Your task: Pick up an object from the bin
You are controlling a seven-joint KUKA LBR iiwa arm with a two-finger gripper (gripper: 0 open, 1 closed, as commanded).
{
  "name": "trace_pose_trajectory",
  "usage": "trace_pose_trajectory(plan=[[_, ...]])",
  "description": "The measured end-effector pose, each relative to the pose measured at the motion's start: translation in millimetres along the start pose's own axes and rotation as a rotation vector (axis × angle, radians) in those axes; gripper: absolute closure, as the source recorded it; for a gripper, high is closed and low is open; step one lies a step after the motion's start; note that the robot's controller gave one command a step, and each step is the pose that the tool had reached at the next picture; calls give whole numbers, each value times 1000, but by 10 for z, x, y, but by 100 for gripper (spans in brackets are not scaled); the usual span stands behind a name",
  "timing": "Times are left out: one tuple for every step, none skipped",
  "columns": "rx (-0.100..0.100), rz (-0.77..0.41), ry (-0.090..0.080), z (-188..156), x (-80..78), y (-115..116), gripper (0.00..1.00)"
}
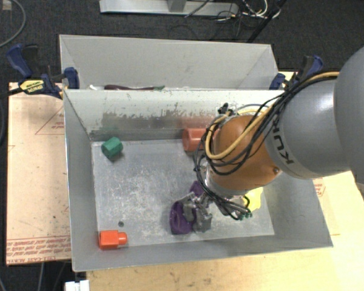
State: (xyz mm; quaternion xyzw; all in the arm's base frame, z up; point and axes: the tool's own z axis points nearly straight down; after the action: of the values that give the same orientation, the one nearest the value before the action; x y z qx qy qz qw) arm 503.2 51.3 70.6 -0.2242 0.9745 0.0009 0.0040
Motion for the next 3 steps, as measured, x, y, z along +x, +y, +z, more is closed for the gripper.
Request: trace_pose_trajectory(plan=[[-2,10,1,-167,203,-25,100],[-3,7,4,-766,72,-65,100],[-2,-107,-2,-1155,104,-169,100]])
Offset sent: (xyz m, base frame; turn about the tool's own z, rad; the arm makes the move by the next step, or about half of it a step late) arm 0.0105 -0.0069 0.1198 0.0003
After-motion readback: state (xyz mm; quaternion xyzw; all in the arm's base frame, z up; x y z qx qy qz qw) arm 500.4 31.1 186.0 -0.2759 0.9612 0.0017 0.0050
